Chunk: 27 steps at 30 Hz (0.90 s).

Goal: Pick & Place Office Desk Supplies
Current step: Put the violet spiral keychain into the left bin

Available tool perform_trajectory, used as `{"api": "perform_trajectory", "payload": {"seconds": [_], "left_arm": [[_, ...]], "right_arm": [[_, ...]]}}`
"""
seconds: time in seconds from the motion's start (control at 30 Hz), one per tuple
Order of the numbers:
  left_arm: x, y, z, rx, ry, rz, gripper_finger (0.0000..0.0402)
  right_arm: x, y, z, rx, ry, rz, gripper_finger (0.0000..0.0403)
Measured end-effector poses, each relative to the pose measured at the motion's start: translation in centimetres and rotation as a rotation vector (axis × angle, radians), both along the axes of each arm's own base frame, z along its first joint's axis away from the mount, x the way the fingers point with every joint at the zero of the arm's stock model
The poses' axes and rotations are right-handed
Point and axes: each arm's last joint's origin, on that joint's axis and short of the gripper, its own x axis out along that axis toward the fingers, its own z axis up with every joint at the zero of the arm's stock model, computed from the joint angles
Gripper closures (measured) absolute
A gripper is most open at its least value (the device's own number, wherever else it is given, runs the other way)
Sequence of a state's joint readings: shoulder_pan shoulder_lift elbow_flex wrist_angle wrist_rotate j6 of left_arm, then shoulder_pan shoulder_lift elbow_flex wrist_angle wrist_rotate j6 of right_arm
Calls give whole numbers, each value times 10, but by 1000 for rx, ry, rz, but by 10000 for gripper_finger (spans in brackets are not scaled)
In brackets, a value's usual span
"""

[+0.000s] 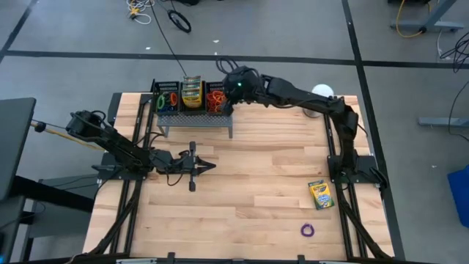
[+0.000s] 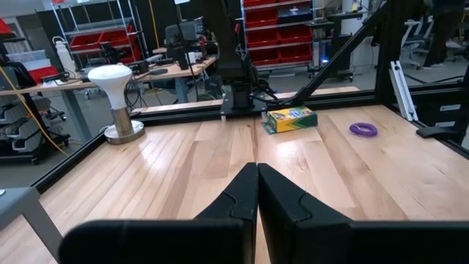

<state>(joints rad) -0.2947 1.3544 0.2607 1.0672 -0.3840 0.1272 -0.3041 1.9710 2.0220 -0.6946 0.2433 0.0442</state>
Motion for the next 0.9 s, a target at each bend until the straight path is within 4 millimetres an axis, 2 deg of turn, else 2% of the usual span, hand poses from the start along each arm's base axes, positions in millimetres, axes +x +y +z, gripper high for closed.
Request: {"api": "perform_trajectory", "payload": {"seconds": [0.07,0.2,0.27,0.4,0.47,0.67,0.9], "left_arm": [[0,0,0,0,0,0,385],[0,0,0,1,-1,0,385],[0,0,0,-1,-5,0,385],[0,0,1,-1,-5,0,385],[0,0,1,-1,-5,0,385],[0,0,2,-4,-22,5,385],[1,1,3,-53,-32,12,385]], "right_arm": [[1,6,-1,-11,24,11,389],[-10,36,16,-59,61,51,398],[-9,49,15,-78,75,60,397],[-2,60,-25,-97,102,108,399],[-7,64,-43,-104,71,127,399],[-45,84,-88,-59,32,174,401],[-107,142,-105,-18,40,208,401]]}}
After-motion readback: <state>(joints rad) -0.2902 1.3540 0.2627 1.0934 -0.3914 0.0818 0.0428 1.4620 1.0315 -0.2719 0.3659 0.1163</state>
